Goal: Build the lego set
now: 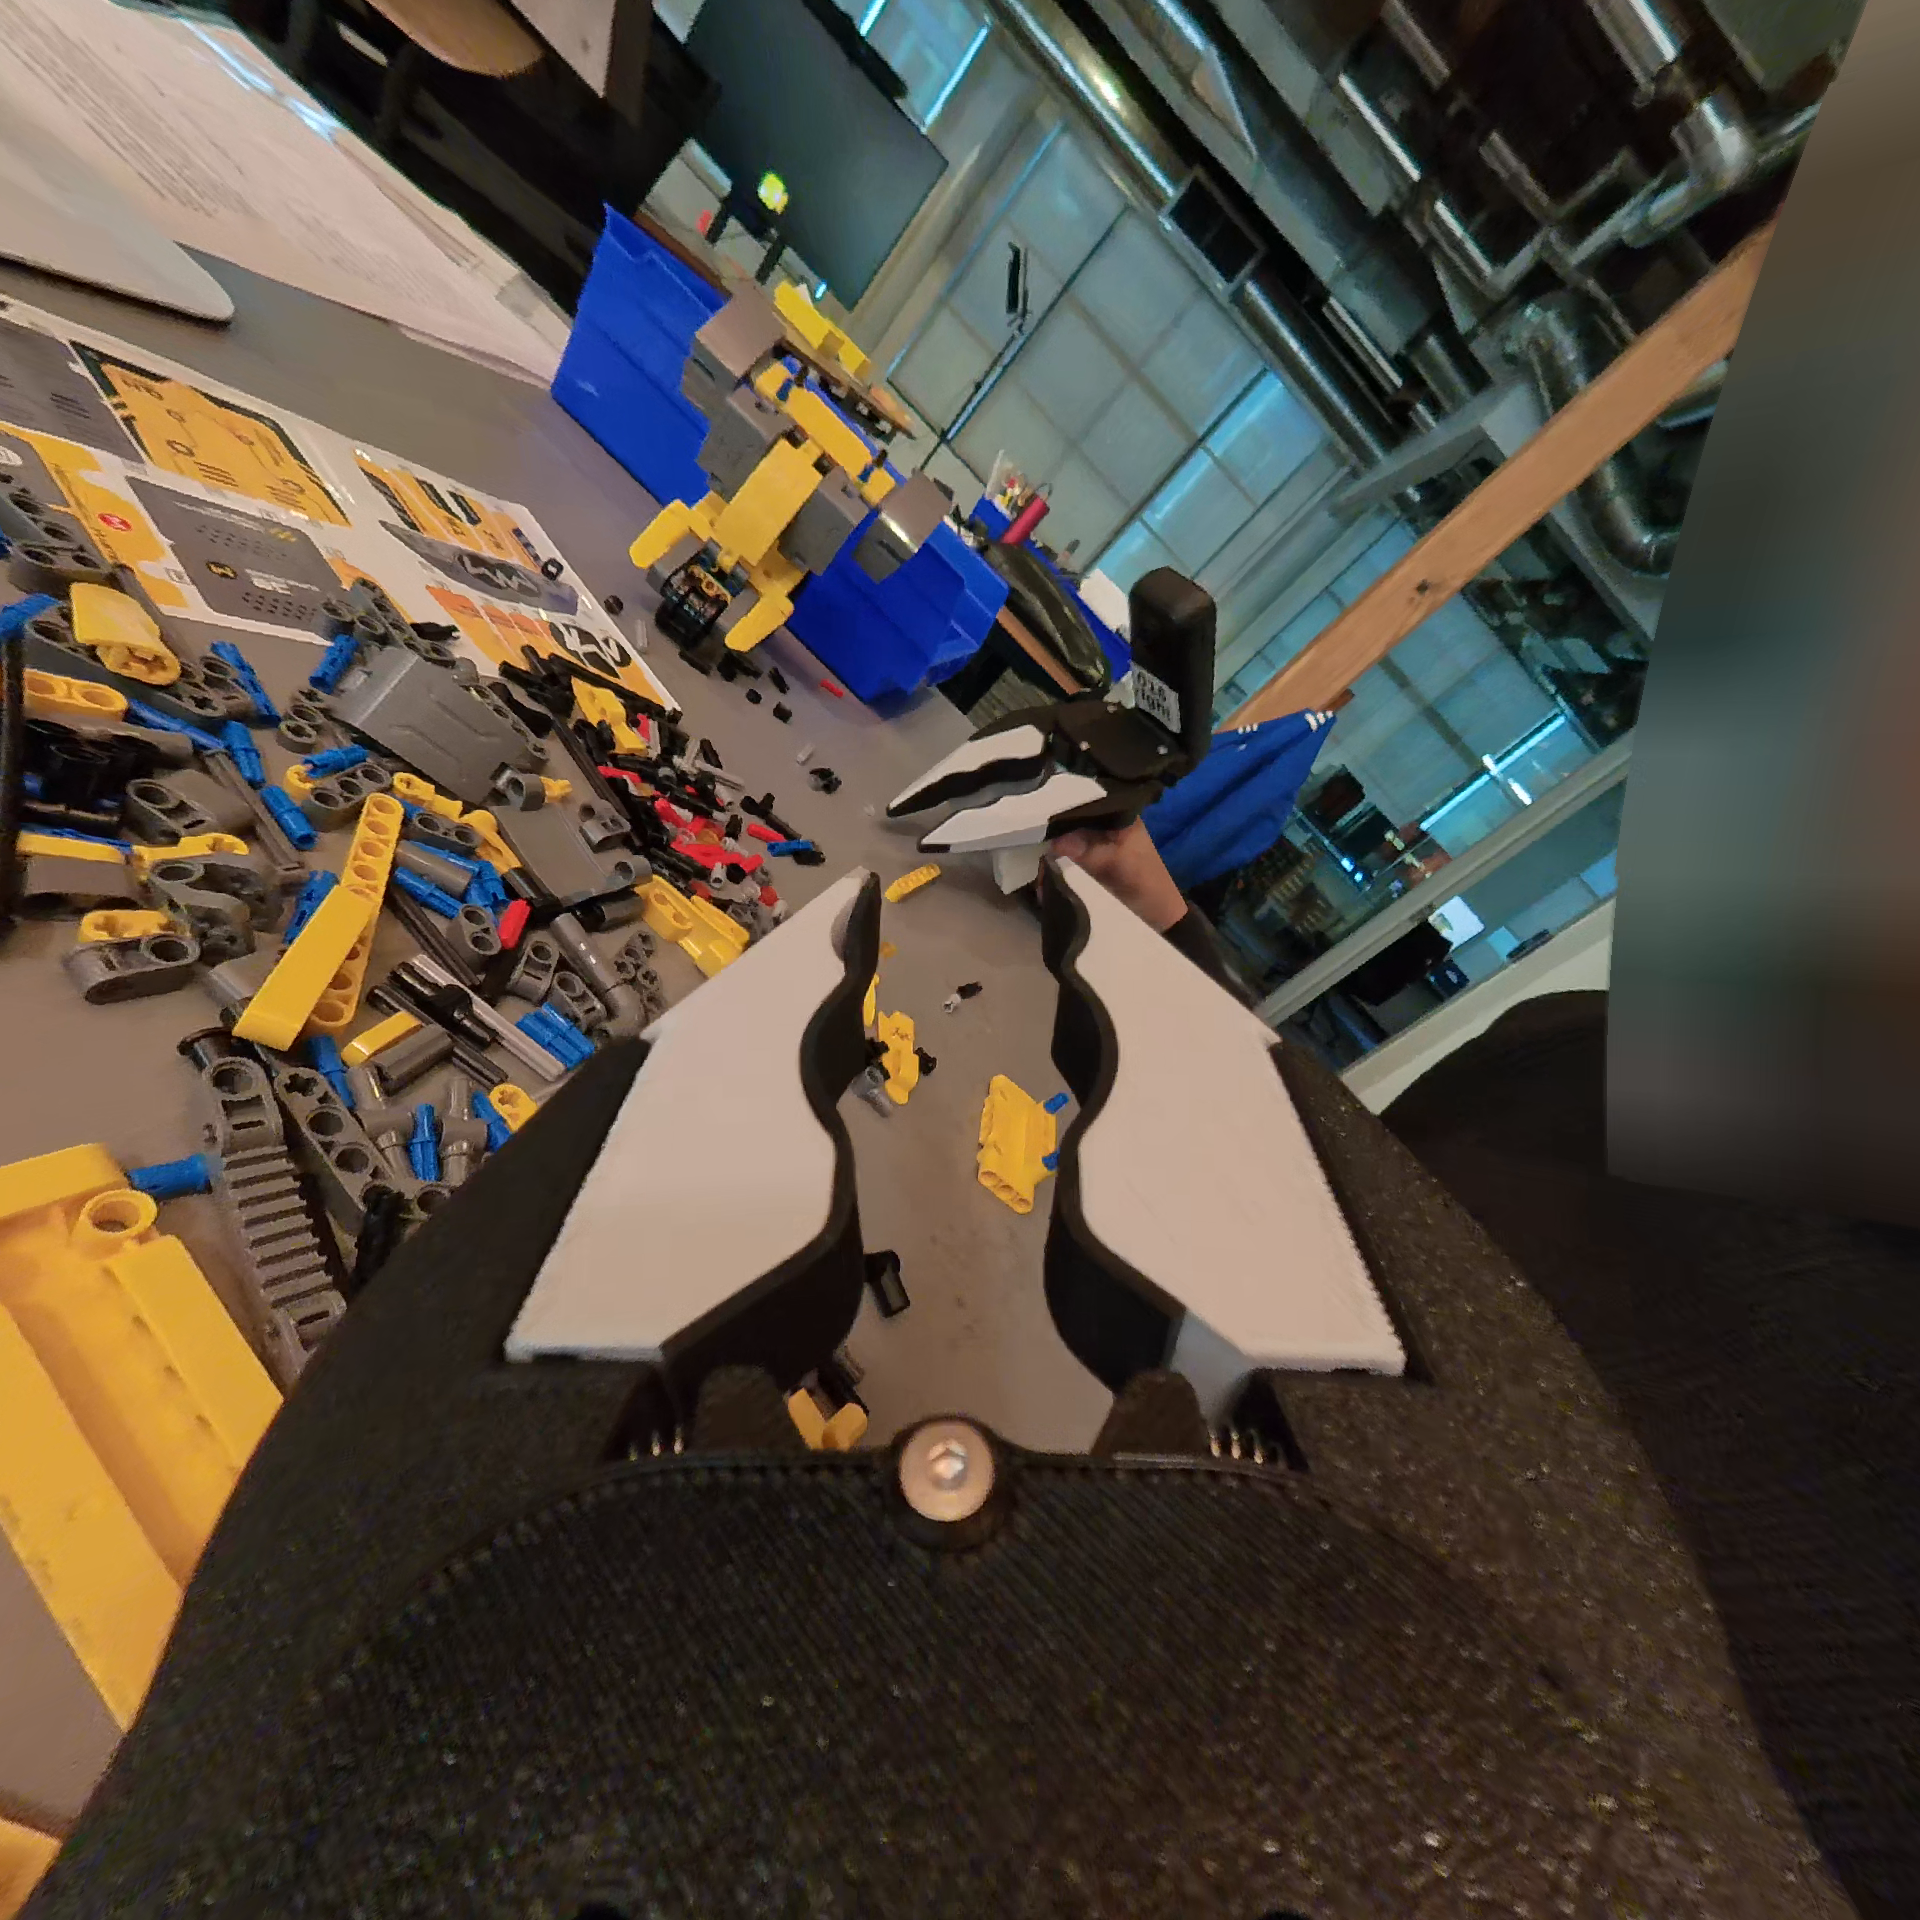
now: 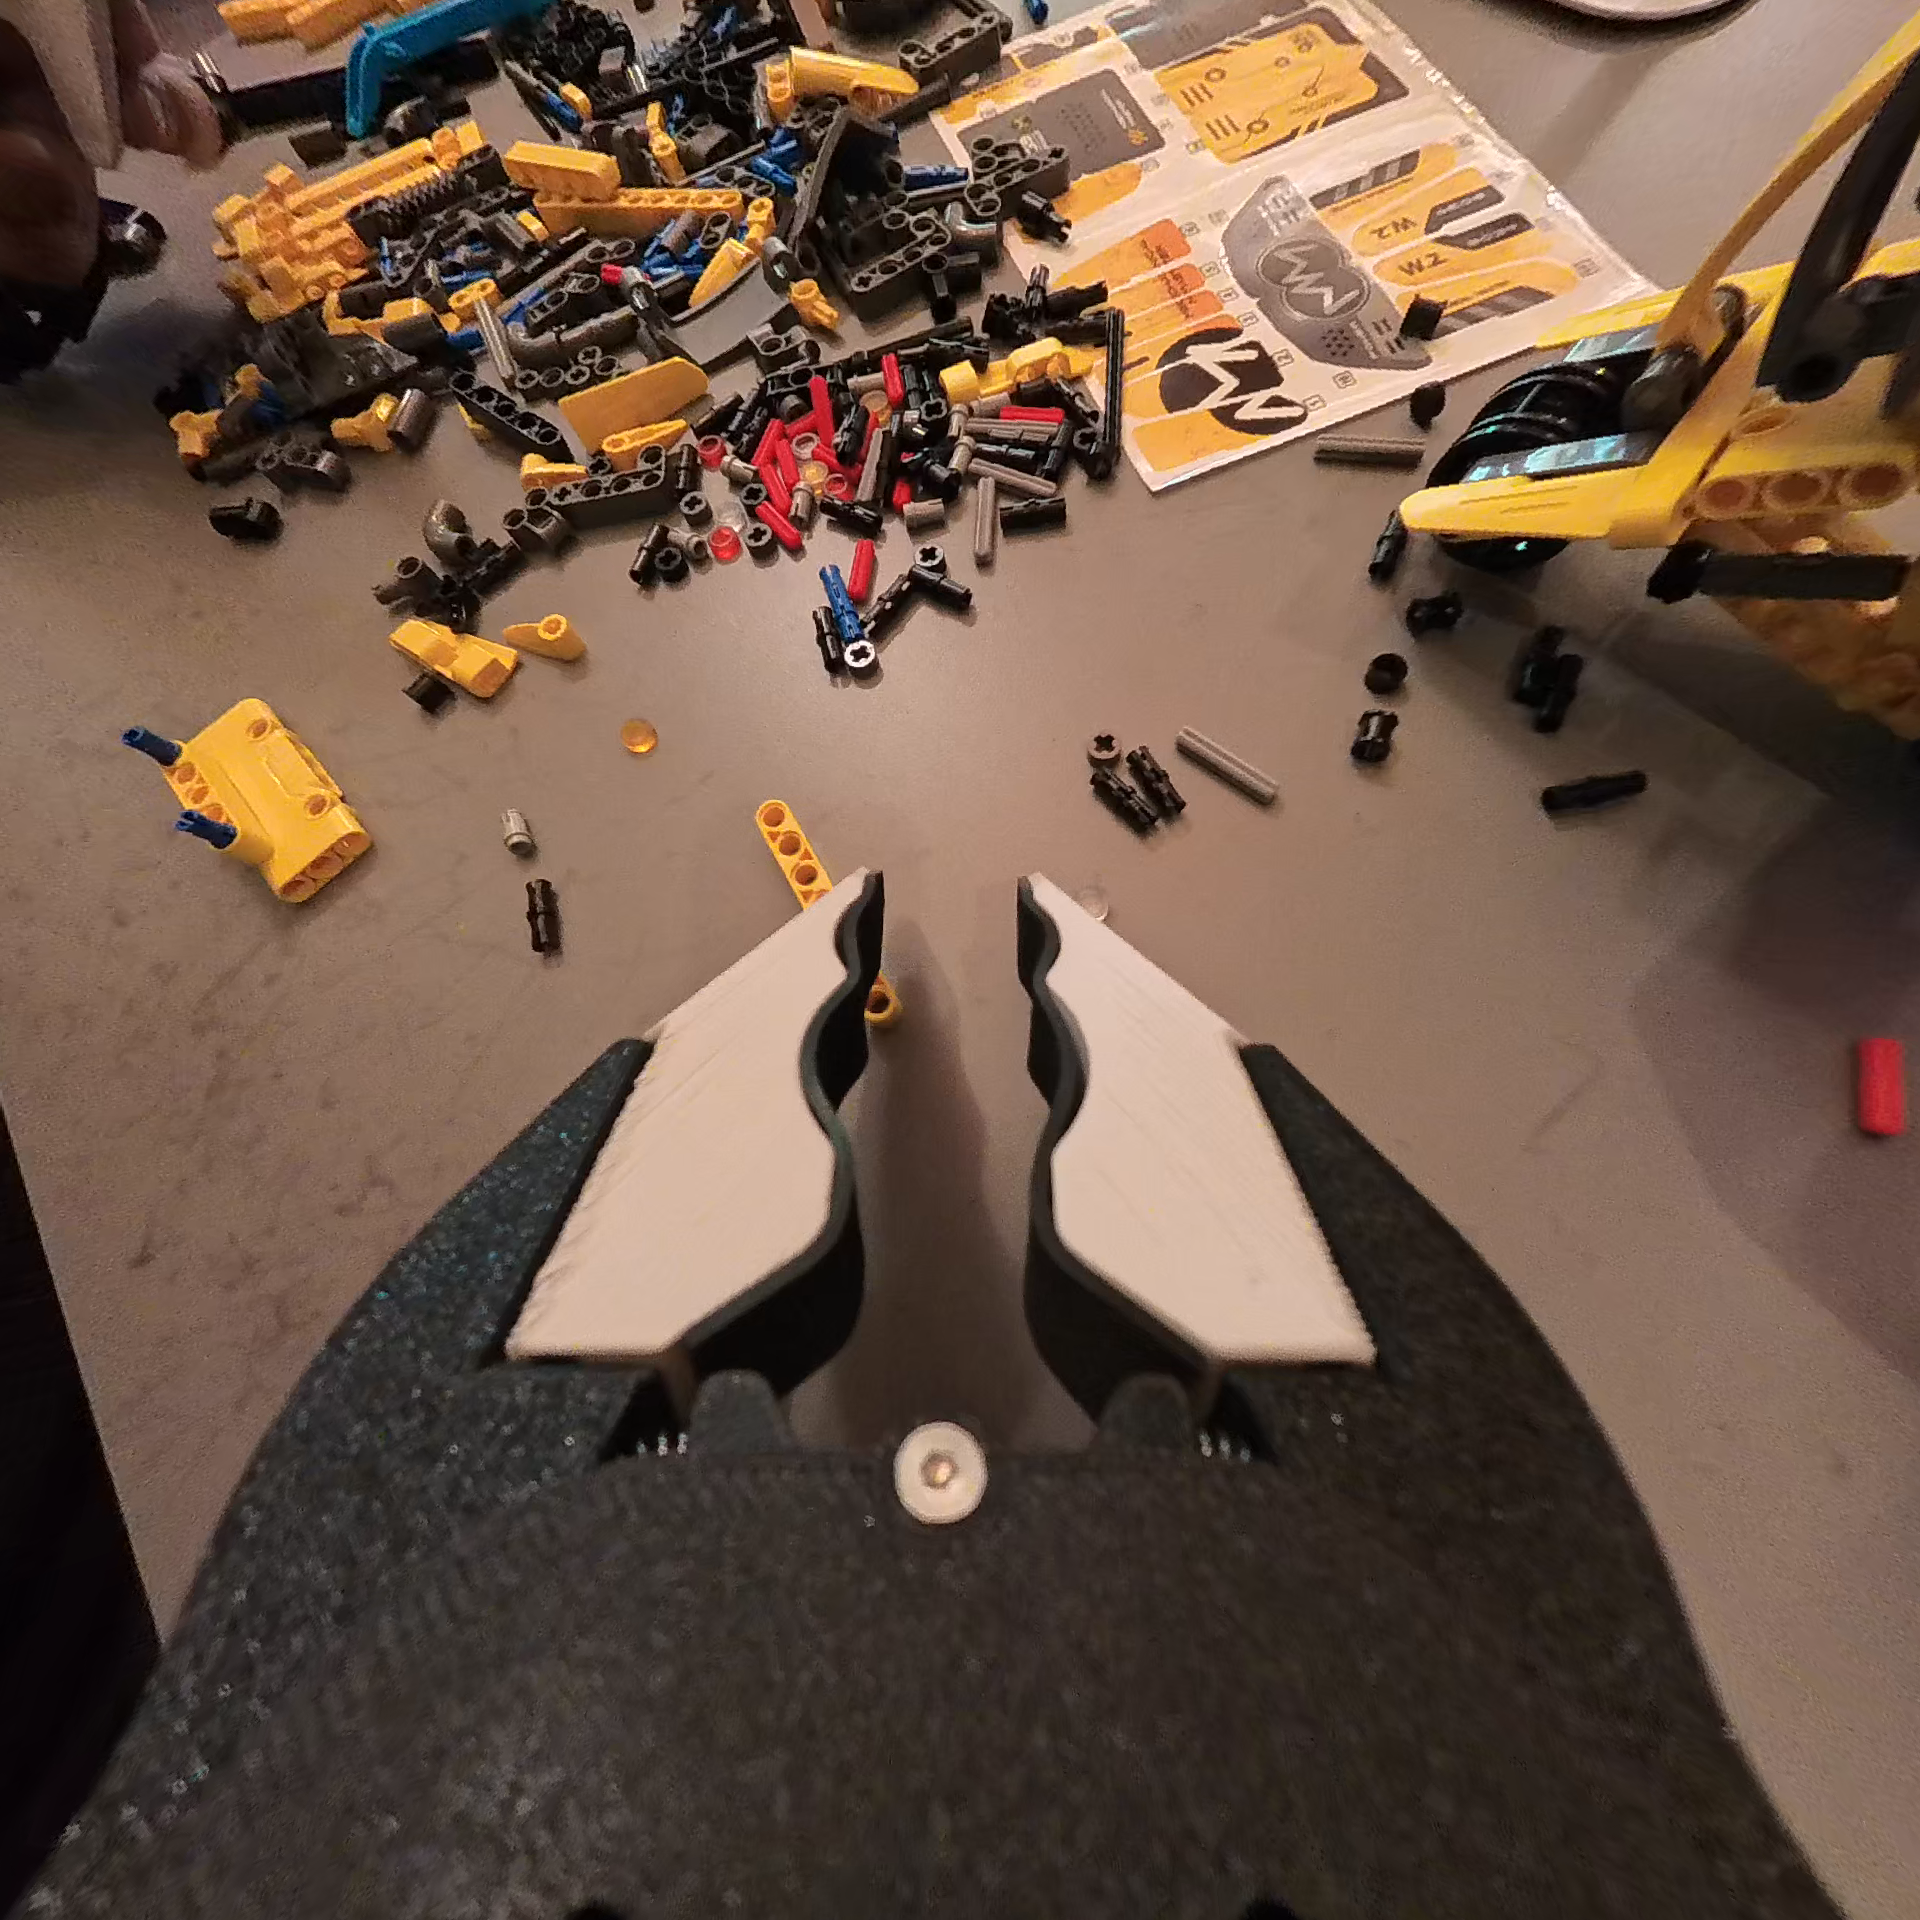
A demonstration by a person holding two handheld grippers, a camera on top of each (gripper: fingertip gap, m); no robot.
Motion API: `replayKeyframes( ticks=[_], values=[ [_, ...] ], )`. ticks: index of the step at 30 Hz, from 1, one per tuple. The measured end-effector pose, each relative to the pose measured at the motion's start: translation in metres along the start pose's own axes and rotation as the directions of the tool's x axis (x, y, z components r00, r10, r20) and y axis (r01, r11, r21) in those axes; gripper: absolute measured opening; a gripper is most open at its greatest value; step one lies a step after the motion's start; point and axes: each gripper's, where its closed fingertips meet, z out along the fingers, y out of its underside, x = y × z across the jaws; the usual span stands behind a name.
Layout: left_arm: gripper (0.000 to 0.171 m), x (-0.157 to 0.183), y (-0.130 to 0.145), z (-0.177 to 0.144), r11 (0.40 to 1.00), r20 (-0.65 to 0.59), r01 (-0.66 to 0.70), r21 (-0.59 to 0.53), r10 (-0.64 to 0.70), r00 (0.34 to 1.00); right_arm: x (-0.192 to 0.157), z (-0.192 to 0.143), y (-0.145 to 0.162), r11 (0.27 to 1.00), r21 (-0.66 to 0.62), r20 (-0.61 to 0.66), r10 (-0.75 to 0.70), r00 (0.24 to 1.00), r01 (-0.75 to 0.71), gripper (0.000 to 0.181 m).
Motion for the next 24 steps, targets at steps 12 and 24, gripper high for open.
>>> replayKeyframes(
  ticks=[12, 24],
  values=[
    [0.037, 0.010, -0.006, -0.001, 0.999, -0.073, 0.035, 0.028, -0.033, 0.997, -0.003, 0.005, 0.006, 0.998, -0.048, 0.056, 0.030, 0.998, -0.027, 0.037],
    [0.038, 0.010, -0.004, 0.000, 0.999, -0.078, 0.042, 0.010, -0.041, 0.996, -0.005, 0.004, 0.004, 0.996, -0.041, 0.114, 0.078, 0.990, -0.073, 0.040]
  ],
)
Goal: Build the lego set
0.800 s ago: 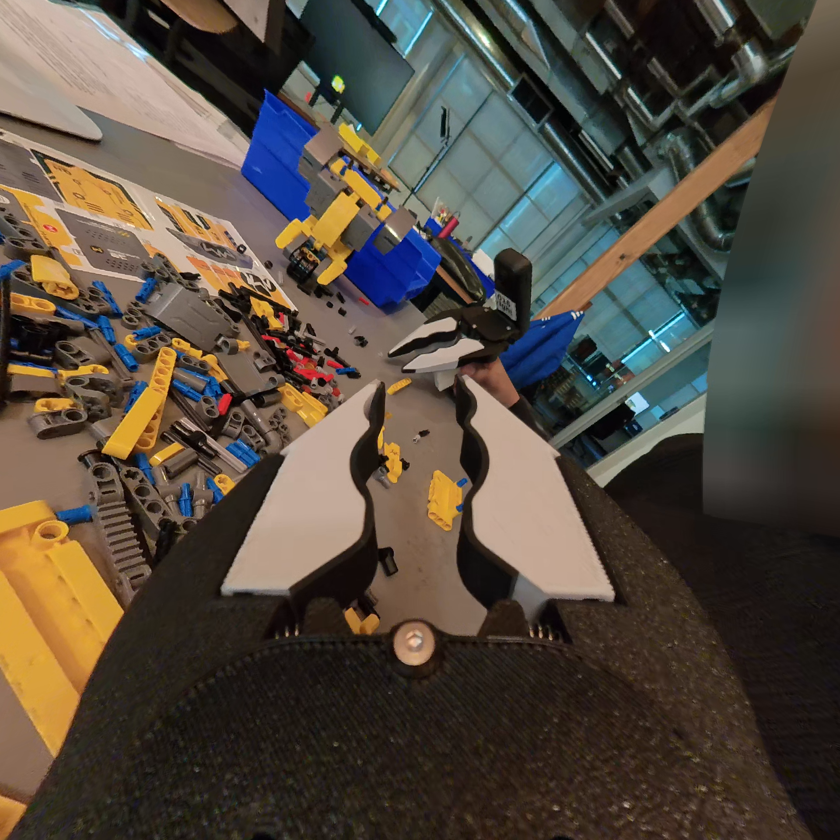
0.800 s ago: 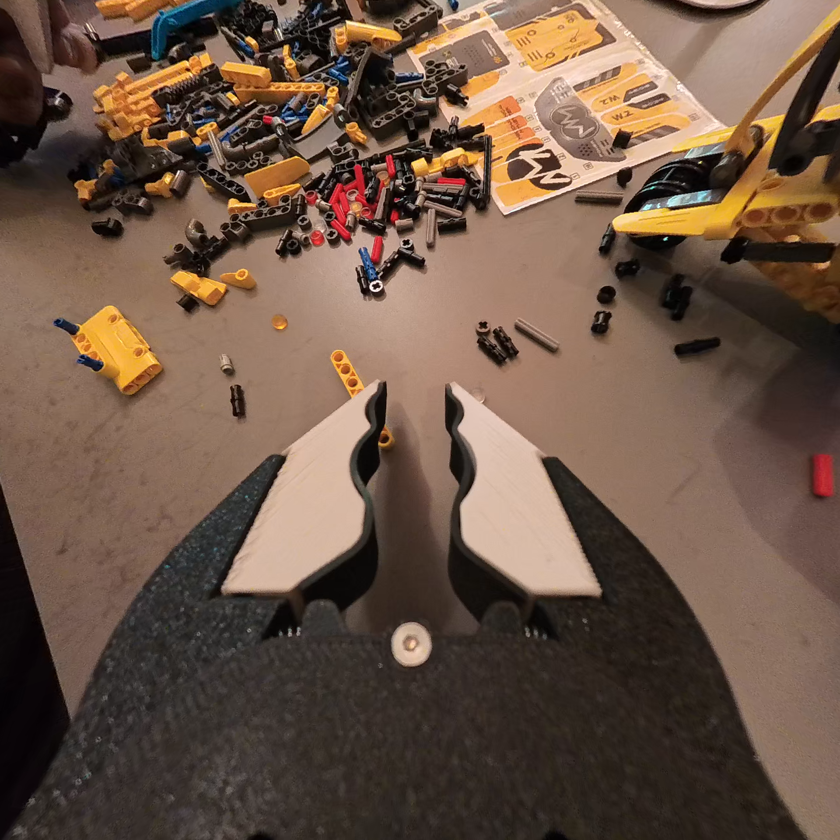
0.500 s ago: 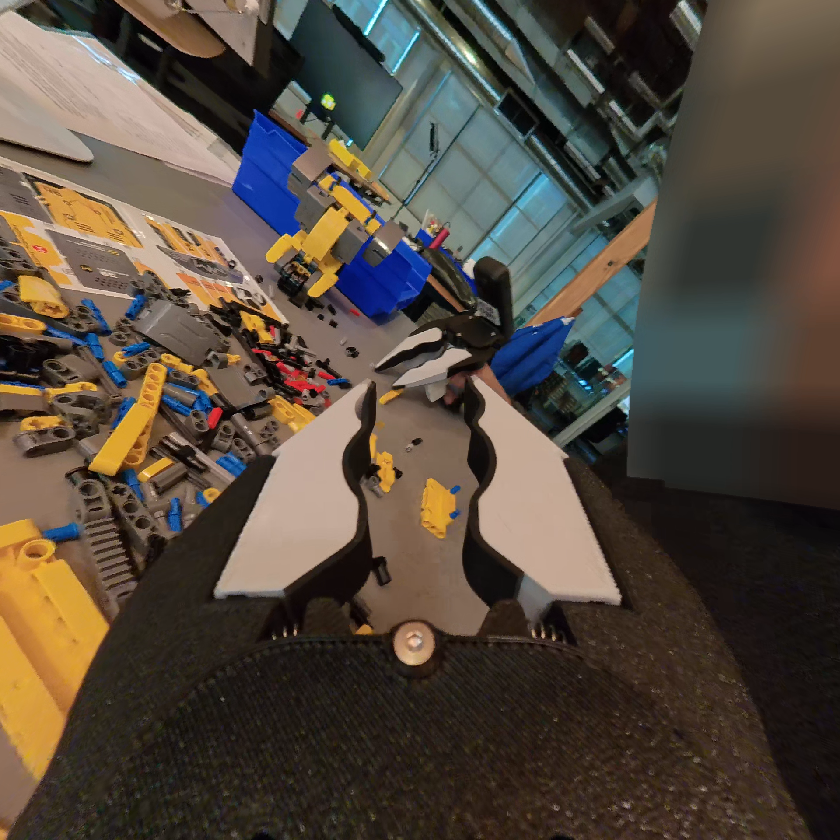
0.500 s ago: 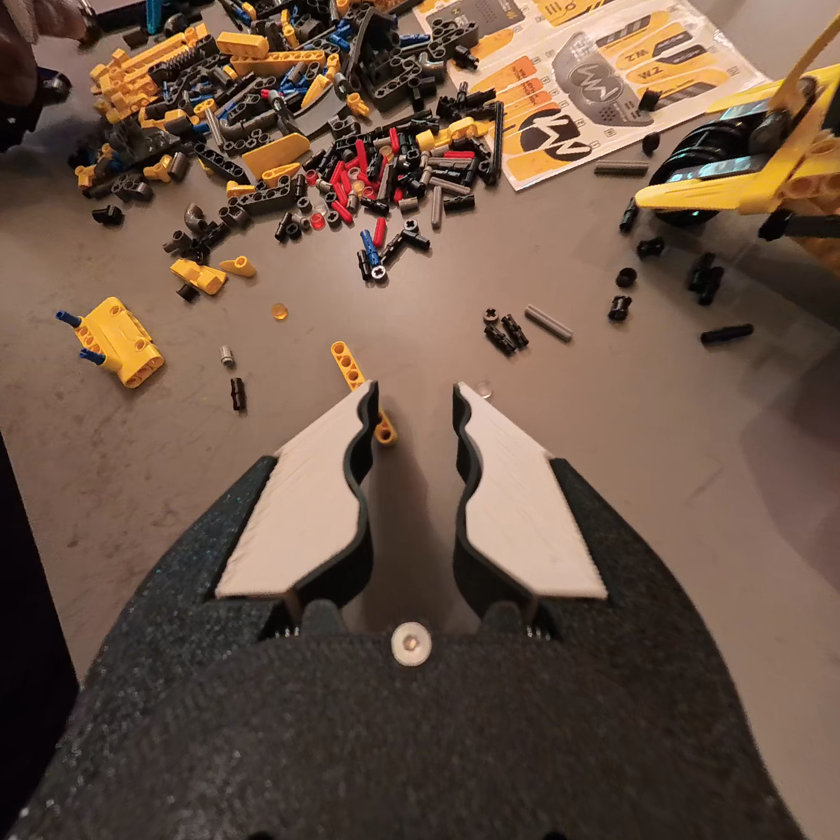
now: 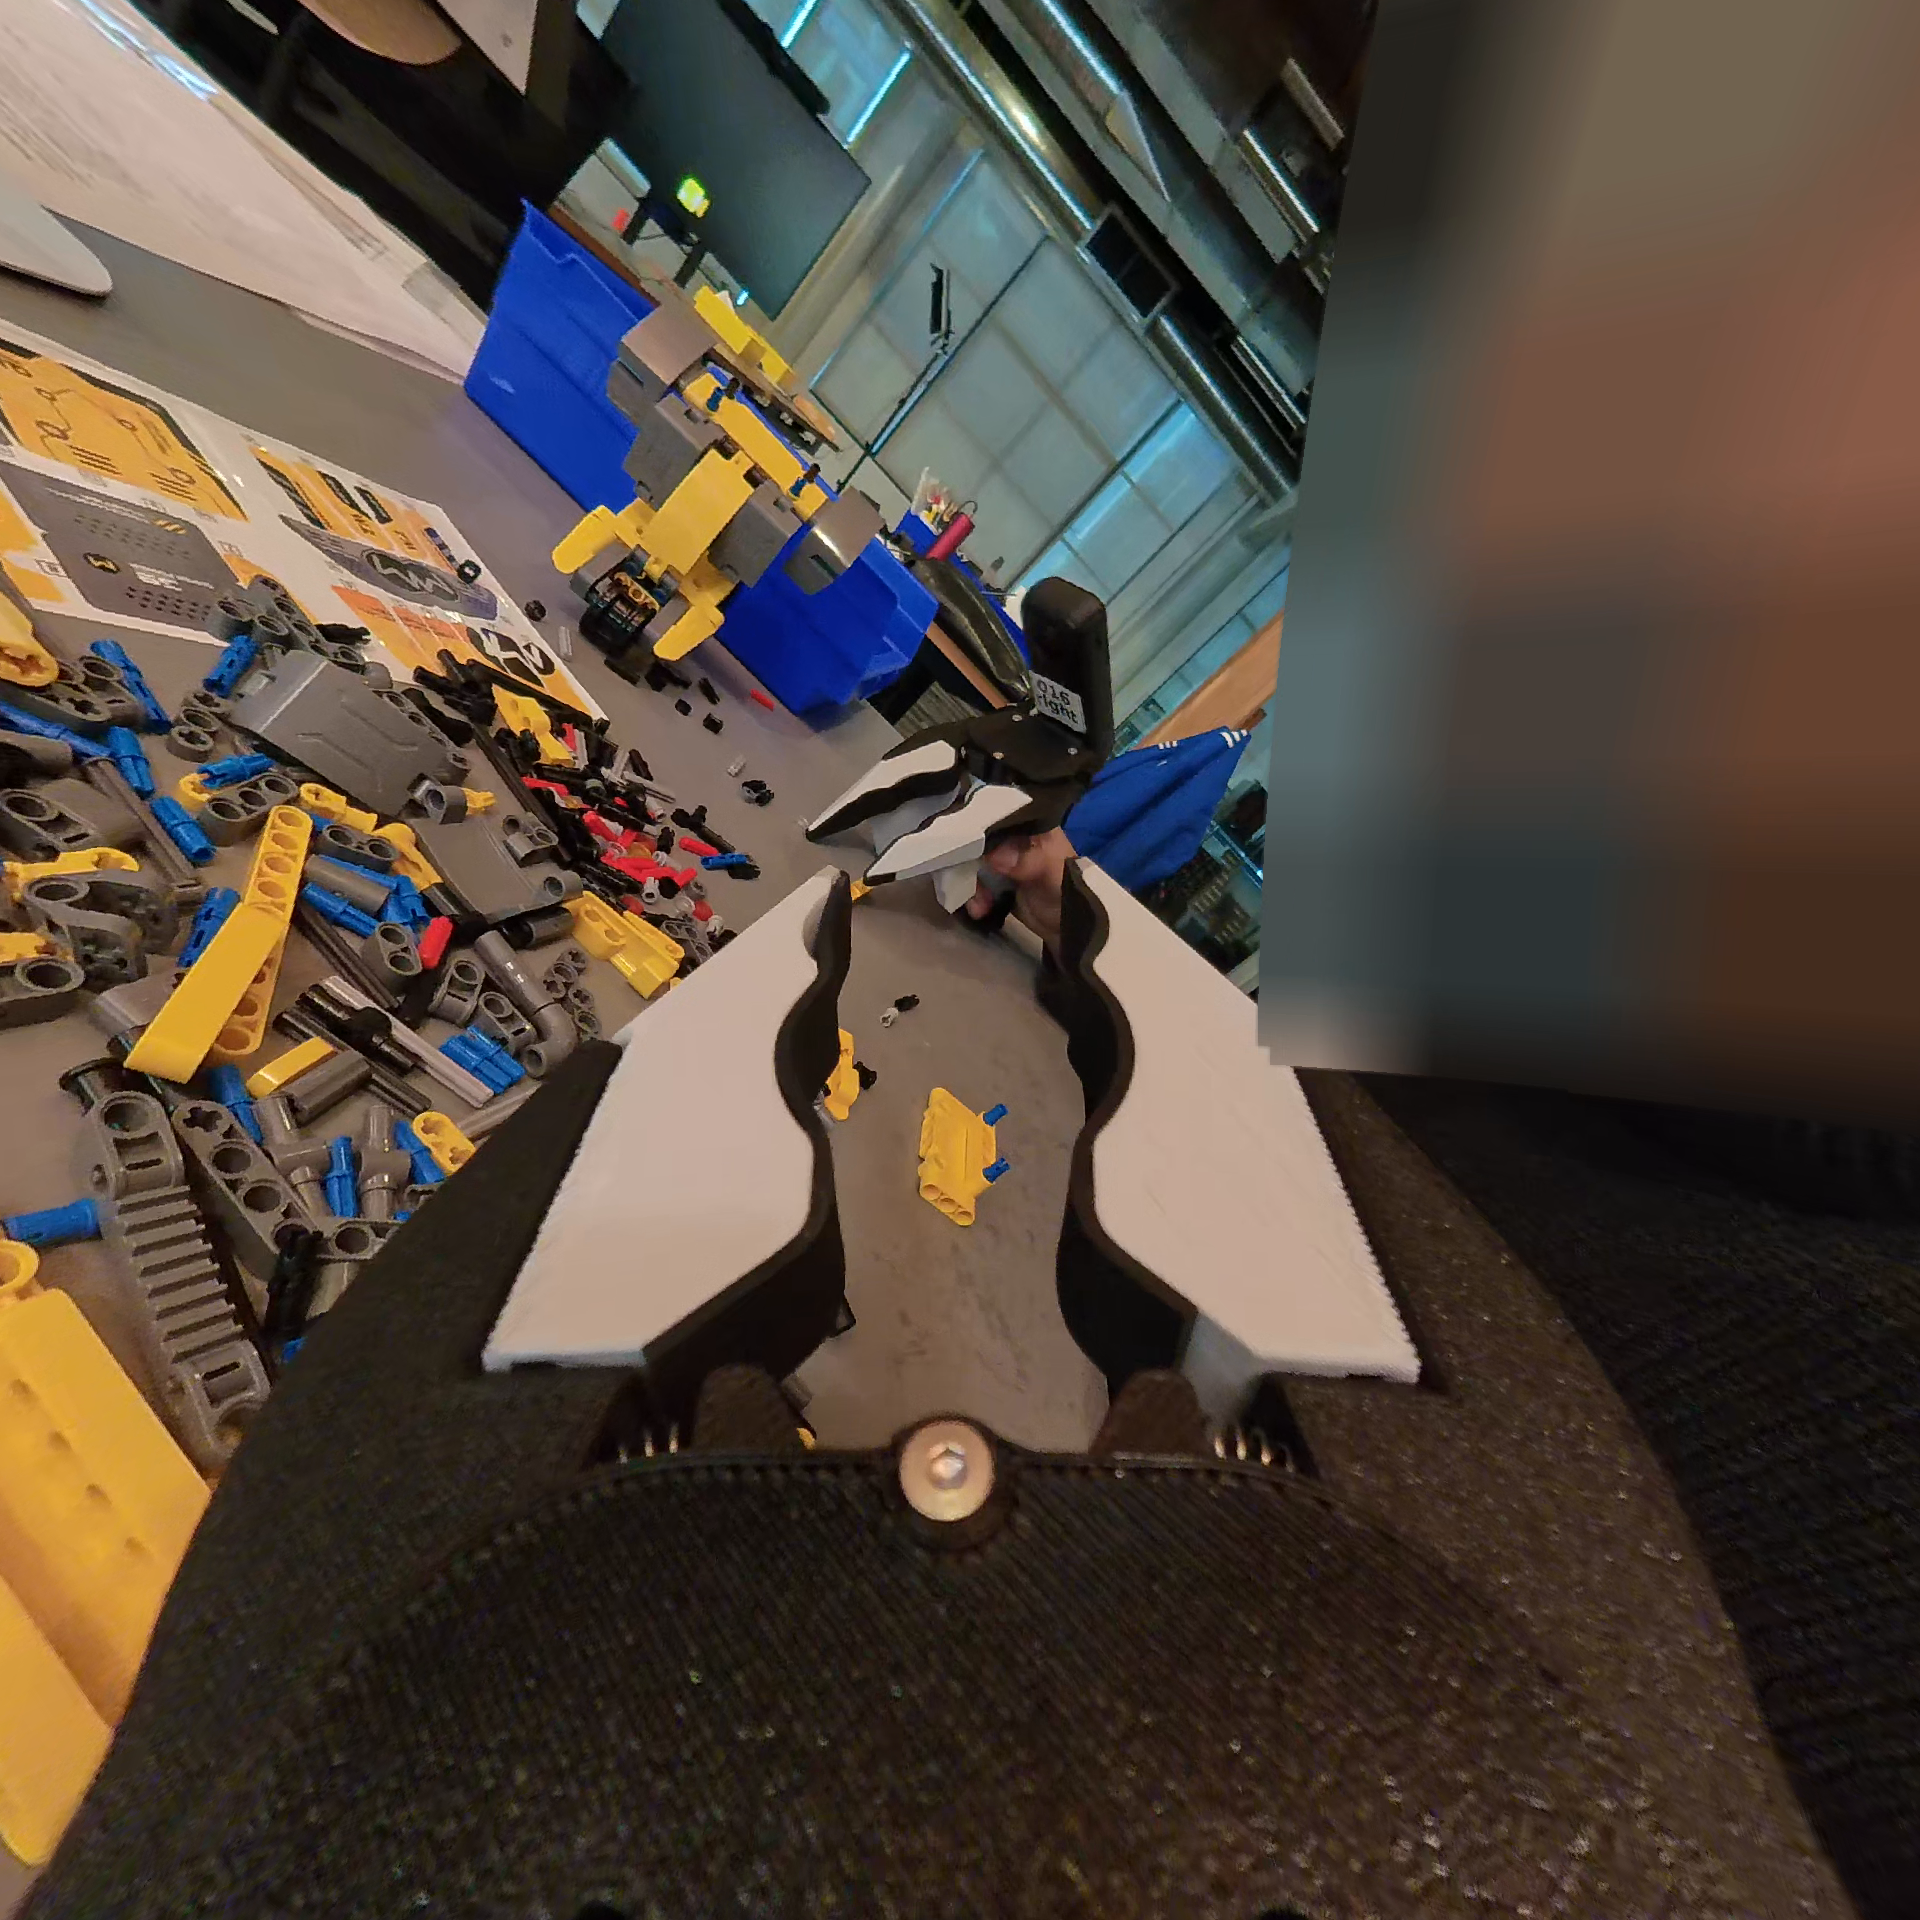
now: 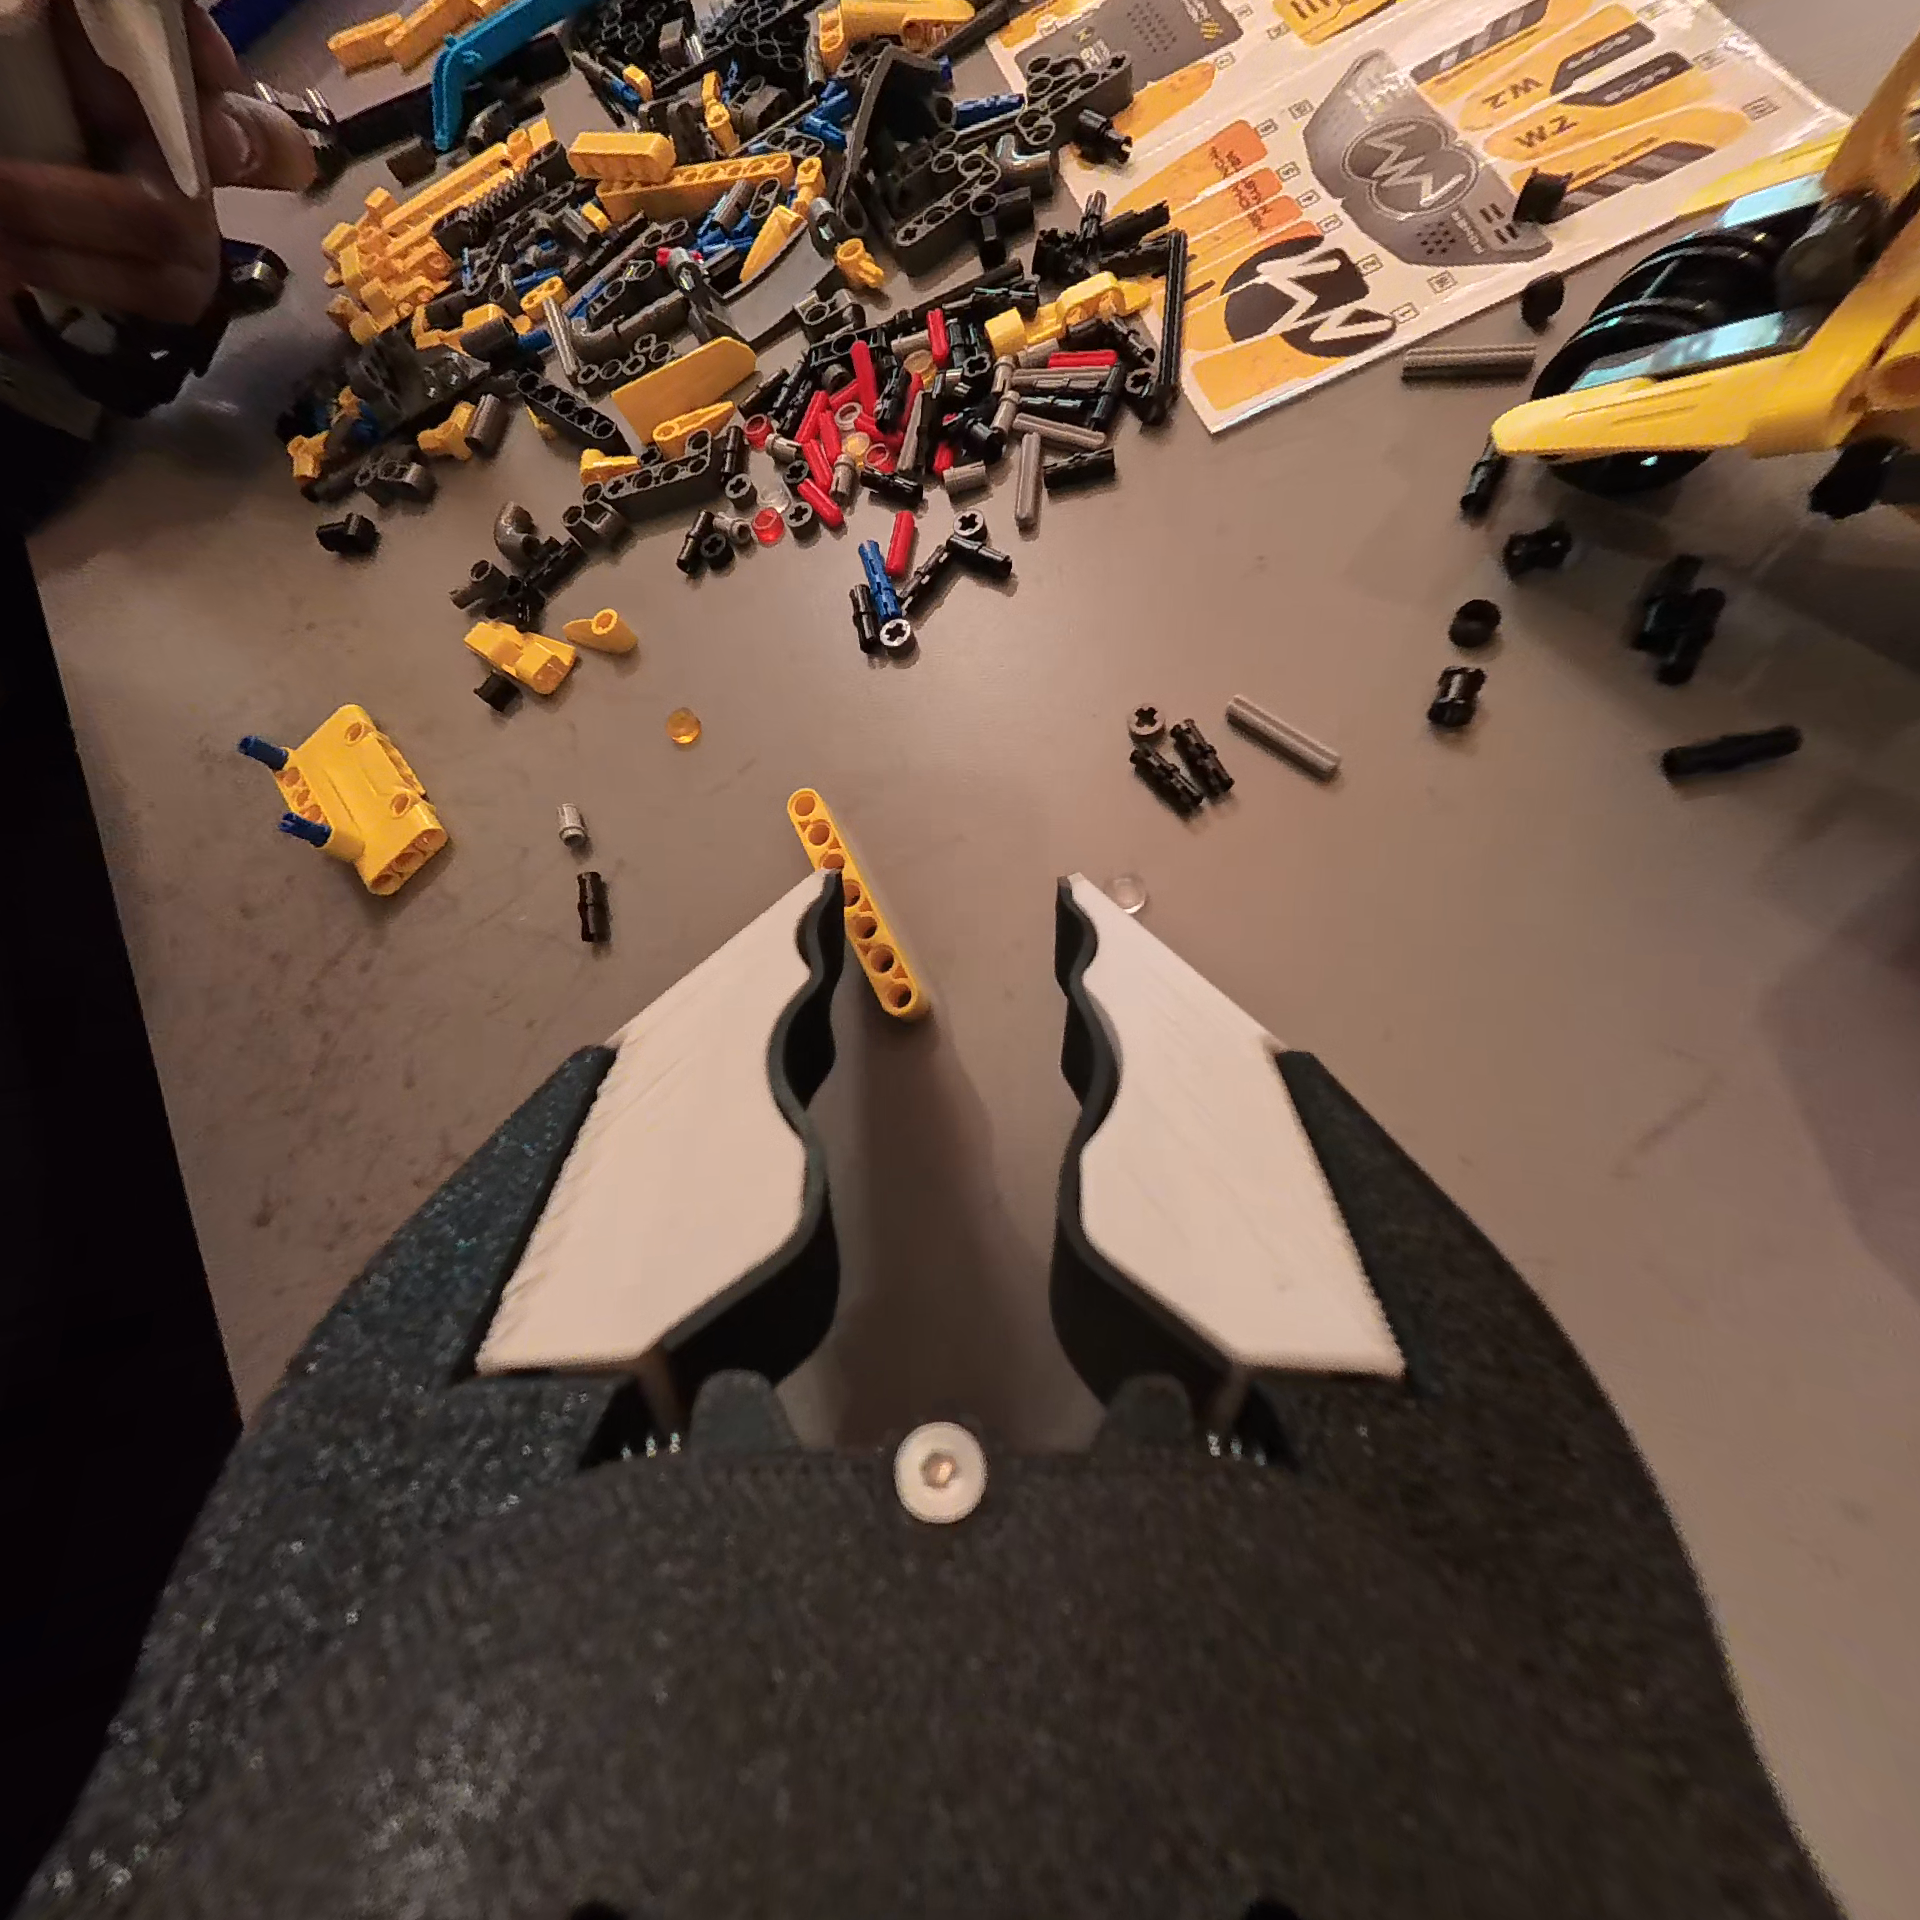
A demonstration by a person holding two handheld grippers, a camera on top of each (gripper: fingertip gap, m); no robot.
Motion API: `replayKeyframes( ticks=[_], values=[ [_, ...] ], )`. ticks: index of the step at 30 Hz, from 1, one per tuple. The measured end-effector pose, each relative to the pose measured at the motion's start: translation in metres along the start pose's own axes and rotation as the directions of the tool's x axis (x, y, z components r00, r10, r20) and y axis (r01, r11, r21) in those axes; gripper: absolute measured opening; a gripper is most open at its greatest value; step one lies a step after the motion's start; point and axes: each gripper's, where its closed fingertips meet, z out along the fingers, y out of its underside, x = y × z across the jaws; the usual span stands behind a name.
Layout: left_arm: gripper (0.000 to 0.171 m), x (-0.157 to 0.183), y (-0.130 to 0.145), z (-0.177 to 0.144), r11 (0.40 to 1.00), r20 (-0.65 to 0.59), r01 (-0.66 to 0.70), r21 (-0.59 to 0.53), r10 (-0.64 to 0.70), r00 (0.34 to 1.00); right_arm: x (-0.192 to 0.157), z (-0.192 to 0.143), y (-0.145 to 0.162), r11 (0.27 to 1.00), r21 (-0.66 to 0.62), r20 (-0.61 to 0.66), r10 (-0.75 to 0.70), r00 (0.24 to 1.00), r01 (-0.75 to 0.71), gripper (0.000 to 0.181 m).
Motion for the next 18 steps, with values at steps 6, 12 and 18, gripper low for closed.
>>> replayKeyframes(
  ticks=[6, 12, 18],
  values=[
    [0.037, 0.002, 0.001, 0.000, 1.000, -0.007, -0.003, -0.003, 0.003, 1.000, 0.000, 0.000, 0.000, 1.000, 0.003, 0.016, 0.016, 1.000, -0.016, 0.041],
    [0.037, 0.000, -0.001, -0.001, 1.000, -0.005, 0.008, 0.002, -0.008, 1.000, -0.001, -0.001, -0.001, 0.999, 0.009, 0.043, 0.040, 0.998, -0.041, 0.042],
    [0.029, 0.021, -0.001, -0.002, 0.999, -0.103, -0.042, 0.006, 0.042, 0.994, 0.000, -0.011, -0.013, 0.993, 0.107, 0.038, 0.036, 0.999, -0.040, 0.066]
  ],
)
